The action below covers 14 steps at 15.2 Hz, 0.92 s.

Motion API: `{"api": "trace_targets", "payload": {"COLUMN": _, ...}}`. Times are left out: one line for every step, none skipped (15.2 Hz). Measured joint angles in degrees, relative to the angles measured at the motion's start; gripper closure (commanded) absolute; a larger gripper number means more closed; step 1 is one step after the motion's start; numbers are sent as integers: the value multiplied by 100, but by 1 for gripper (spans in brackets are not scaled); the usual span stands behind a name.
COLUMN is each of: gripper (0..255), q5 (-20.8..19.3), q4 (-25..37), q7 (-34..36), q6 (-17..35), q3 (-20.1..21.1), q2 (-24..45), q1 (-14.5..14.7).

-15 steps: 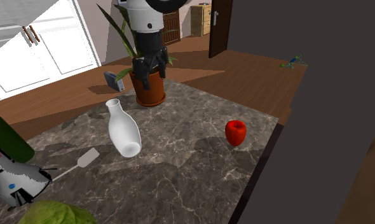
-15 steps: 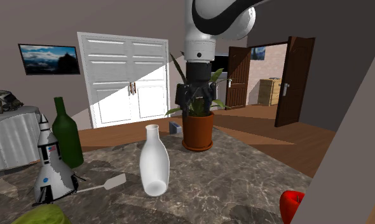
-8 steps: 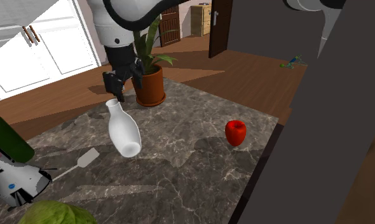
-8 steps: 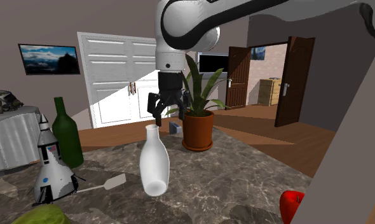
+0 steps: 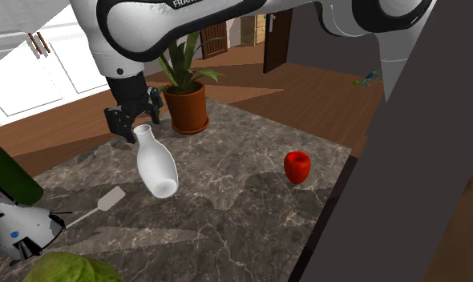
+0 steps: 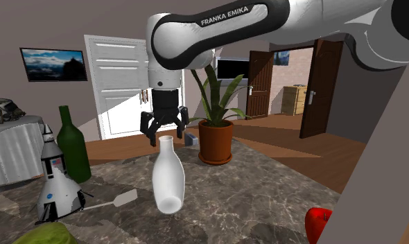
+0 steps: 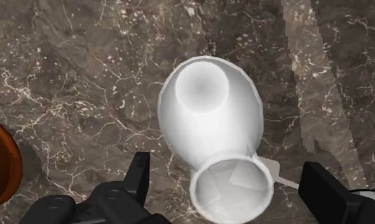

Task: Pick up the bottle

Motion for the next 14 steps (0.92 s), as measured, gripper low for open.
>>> {"api": "trace_targets", "payload": {"gripper": 0, "q5": -9, "q4": -61, "q7": 14, "q6": 70, "q3": -4, "q2": 12, "q1": 0}}
{"api": "trace_targets", "payload": {"gripper": 0, "q5": -18, "q4": -127, "q7": 32, "q6": 143, "q3": -6, "q2": 22, "q1": 3}}
{"api": "trace_targets", "payload": {"gripper": 0, "q5": -27, "q4": -186, "q7": 44, "q6": 212, "q3": -10, "q2": 34, "q1": 3}}
{"api": "trace_targets", "payload": {"gripper": 0, "q5": -30, "q4": -235, "q7": 44, "q6": 261, "q3": -12, "q2": 35, "q1": -6}}
{"api": "trace_targets", "payload": {"gripper": 255, "q5": -36, "q4": -254, "q7": 47, "q6": 291, "q3": -16, "q2": 46, "q1": -6}}
{"api": "trace_targets", "payload": {"gripper": 255, "q5": -40, "q4": -261, "q7": 48, "q6": 305, "q3": -18, "q2": 53, "q1": -6}}
{"api": "trace_targets", "payload": {"gripper": 255, "q5": -42, "q4": -259, "q7": 49, "q6": 313, "q3": -19, "q2": 56, "q1": -5}}
{"api": "trace_targets", "payload": {"gripper": 255, "q5": -44, "q4": -259, "q7": 50, "q6": 318, "q3": -19, "q2": 55, "q1": -5}}
{"api": "trace_targets", "payload": {"gripper": 255, "q5": -44, "q4": -262, "q7": 50, "q6": 322, "q3": -19, "q2": 54, "q1": -5}}
{"api": "trace_targets", "payload": {"gripper": 255, "q5": -43, "q4": -268, "q7": 51, "q6": 327, "q3": -18, "q2": 50, "q1": -7}}
{"api": "trace_targets", "payload": {"gripper": 255, "q5": -42, "q4": -277, "q7": 52, "q6": 331, "q3": -18, "q2": 45, "q1": -8}}
{"api": "trace_targets", "payload": {"gripper": 255, "q5": -42, "q4": -278, "q7": 53, "q6": 333, "q3": -18, "q2": 44, "q1": -8}}
{"api": "trace_targets", "payload": {"gripper": 255, "q5": -42, "q4": -279, "q7": 53, "q6": 336, "q3": -18, "q2": 44, "q1": -8}}
{"api": "trace_targets", "payload": {"gripper": 255, "q5": -43, "q4": -280, "q7": 55, "q6": 338, "q3": -17, "q2": 44, "q1": -8}}
